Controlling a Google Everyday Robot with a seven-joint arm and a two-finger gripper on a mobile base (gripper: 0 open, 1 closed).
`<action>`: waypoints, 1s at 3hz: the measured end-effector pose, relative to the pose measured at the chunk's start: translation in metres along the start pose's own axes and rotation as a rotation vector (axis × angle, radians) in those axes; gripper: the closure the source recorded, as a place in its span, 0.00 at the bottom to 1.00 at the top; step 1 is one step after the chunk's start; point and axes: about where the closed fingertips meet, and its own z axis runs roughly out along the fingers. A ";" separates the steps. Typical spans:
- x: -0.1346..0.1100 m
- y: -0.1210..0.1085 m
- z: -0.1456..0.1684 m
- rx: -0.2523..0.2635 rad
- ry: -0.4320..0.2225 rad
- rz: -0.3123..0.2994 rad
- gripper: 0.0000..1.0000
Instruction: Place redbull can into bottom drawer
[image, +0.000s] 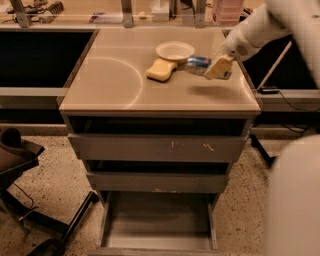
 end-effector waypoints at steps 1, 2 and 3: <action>-0.006 0.013 -0.094 0.189 -0.091 0.017 1.00; -0.020 0.029 -0.134 0.268 -0.132 0.002 1.00; -0.020 0.029 -0.134 0.268 -0.132 0.003 1.00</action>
Offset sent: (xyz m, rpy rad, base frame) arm -0.0386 -0.0337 0.0642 0.0398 -0.1523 -0.0949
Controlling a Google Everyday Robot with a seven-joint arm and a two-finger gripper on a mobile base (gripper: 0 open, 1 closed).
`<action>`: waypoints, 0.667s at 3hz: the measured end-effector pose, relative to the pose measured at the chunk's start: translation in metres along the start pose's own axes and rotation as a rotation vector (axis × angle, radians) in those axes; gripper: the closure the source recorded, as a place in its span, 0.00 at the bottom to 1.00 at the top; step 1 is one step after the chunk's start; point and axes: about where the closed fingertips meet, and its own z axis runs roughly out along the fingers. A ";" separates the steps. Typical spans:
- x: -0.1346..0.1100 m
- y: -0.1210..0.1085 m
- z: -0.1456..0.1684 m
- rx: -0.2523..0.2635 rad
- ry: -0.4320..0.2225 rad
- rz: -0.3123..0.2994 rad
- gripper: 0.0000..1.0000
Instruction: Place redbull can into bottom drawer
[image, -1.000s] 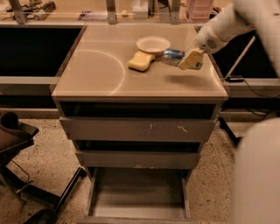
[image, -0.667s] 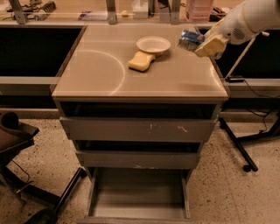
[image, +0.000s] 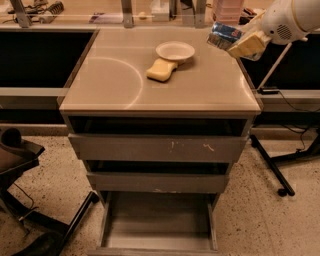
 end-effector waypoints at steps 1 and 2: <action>0.003 -0.001 0.005 0.003 -0.008 0.020 1.00; -0.015 0.017 -0.020 0.049 -0.091 0.076 1.00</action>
Offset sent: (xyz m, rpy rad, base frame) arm -0.1150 0.0031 -0.1647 0.2029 0.1703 -0.1561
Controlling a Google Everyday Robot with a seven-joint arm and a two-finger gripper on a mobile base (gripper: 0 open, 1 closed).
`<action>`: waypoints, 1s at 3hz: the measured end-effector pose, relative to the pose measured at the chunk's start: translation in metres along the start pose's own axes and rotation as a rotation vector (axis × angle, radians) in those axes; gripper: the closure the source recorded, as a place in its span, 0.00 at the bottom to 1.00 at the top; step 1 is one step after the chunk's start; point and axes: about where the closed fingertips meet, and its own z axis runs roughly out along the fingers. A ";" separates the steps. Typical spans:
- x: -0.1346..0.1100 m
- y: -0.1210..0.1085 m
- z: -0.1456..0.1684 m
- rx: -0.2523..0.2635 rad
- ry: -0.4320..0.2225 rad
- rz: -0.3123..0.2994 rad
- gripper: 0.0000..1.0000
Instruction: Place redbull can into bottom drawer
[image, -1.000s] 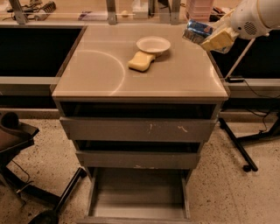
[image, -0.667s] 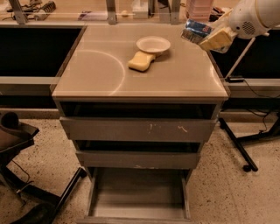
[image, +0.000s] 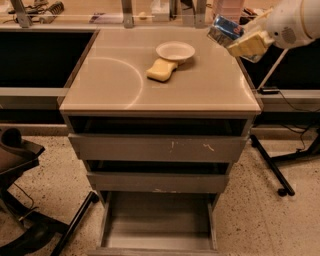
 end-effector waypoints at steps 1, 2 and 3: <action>-0.002 0.046 -0.013 0.000 -0.107 0.134 1.00; 0.035 0.067 -0.016 -0.016 -0.075 0.195 1.00; 0.035 0.066 -0.016 -0.015 -0.072 0.193 1.00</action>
Offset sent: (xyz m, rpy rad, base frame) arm -0.0329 0.0202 -0.0005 0.1402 -0.0094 -0.0271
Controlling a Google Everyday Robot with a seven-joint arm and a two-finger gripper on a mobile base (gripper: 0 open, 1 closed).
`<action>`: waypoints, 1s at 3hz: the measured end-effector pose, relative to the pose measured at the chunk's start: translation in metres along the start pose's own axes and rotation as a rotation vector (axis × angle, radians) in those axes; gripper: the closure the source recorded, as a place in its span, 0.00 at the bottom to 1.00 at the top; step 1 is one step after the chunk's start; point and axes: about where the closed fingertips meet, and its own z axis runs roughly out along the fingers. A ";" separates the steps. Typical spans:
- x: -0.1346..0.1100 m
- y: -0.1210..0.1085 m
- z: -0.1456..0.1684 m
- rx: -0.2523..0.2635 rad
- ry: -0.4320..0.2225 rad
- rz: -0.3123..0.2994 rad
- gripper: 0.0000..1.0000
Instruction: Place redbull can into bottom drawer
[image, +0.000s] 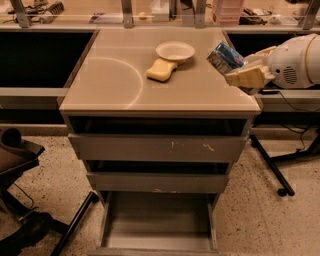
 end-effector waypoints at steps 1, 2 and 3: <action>0.010 0.011 0.013 -0.009 -0.006 0.004 1.00; 0.055 0.042 0.049 -0.047 -0.069 0.116 1.00; 0.134 0.085 0.098 -0.084 -0.037 0.273 1.00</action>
Offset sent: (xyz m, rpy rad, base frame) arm -0.0709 0.1176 -0.3290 0.3273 0.3413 0.0338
